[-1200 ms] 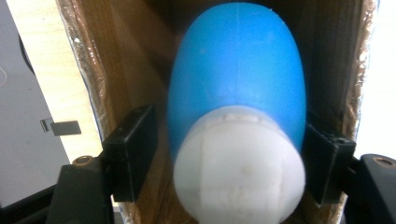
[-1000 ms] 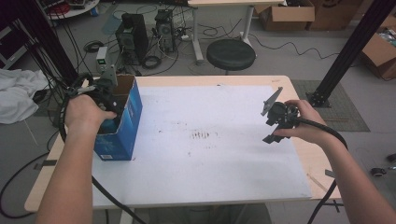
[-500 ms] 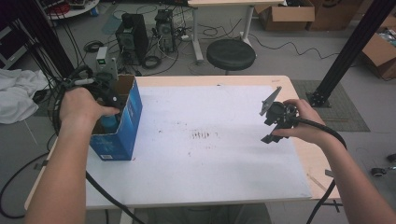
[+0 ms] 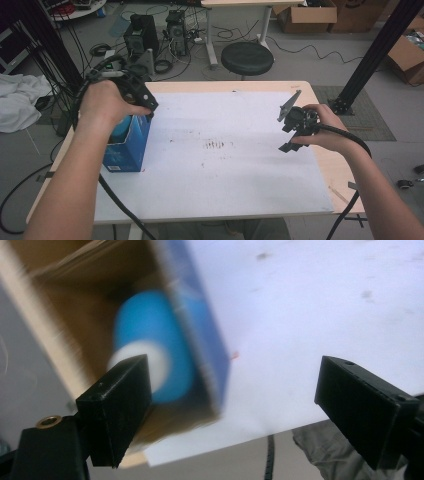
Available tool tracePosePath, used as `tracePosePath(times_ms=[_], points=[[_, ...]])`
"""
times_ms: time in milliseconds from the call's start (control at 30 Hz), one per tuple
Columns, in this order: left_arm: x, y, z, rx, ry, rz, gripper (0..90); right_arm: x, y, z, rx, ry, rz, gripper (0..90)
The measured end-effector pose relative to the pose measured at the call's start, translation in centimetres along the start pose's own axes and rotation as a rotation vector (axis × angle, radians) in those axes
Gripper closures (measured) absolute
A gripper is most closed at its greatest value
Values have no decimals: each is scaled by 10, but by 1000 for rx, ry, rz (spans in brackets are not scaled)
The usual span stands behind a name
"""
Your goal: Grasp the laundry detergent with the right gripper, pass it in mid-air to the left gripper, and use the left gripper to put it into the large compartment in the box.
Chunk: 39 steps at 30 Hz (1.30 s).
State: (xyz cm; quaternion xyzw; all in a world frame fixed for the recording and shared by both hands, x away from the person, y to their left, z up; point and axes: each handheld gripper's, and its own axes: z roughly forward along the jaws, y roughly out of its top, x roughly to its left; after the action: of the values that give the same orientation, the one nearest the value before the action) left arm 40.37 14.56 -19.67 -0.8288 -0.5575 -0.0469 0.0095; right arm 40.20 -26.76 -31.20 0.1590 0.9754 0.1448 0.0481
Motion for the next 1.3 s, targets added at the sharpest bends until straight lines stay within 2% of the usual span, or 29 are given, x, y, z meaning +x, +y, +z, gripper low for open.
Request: tracePosePath(times_ms=[267,367,500,700,1300], points=[[-56,25,8,-46,-41,180,150,0,3,-1,9,10,-6,226],[-72,33,15,-63,-56,217,143,0,5,-1,10,12,-6,225],[-86,41,24,-68,-90,259,145,0,6,-3,10,11,-7,225],[-91,45,32,-57,-105,272,146,-1,7,-7,10,6,-8,224],[-90,42,30,-65,-109,274,152,0,5,-9,8,4,-5,224]])
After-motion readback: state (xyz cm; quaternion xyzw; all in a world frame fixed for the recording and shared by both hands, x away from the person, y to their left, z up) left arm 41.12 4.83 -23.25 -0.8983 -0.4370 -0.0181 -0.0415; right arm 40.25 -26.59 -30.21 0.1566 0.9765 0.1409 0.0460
